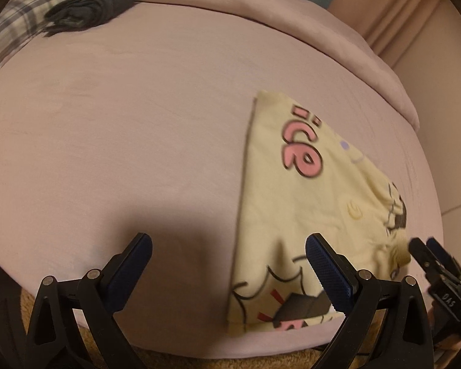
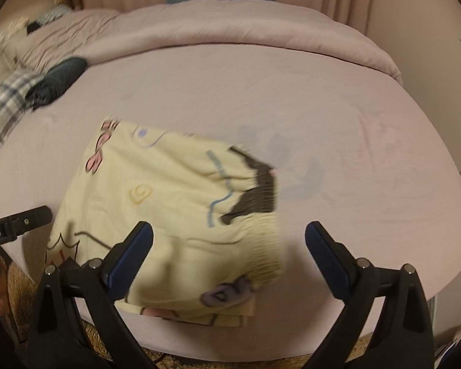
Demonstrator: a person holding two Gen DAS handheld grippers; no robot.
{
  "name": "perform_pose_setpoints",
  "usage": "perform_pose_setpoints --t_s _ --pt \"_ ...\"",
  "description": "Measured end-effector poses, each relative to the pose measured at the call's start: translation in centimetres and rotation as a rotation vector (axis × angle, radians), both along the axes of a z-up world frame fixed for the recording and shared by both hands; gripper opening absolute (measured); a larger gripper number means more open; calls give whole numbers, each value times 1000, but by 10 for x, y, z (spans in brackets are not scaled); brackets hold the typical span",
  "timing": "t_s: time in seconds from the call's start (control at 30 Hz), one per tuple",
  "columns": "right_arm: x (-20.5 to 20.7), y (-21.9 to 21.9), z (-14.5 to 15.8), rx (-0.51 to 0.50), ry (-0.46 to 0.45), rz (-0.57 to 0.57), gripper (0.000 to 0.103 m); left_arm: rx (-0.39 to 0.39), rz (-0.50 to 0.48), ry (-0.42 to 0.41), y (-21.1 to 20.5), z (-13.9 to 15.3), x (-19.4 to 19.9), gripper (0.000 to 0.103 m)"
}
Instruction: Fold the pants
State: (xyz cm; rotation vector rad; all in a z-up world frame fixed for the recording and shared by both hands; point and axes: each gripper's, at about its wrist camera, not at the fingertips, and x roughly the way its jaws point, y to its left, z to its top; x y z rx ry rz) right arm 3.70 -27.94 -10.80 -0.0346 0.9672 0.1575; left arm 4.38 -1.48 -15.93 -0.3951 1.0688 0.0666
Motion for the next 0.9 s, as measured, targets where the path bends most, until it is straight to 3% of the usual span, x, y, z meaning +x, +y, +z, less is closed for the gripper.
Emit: perform_pose_setpoints --t_s 0.4,0.57,0.9 --pt "12 -53 -28 271 130 -137 95 -70 37 45 27 -13 9 100" --pt "10 -50 -36 307 157 -138 94 -60 12 52 22 -13 13 100" --pt "23 -43 -54 405 226 -94 93 -127 -66 56 9 -19 28 100"
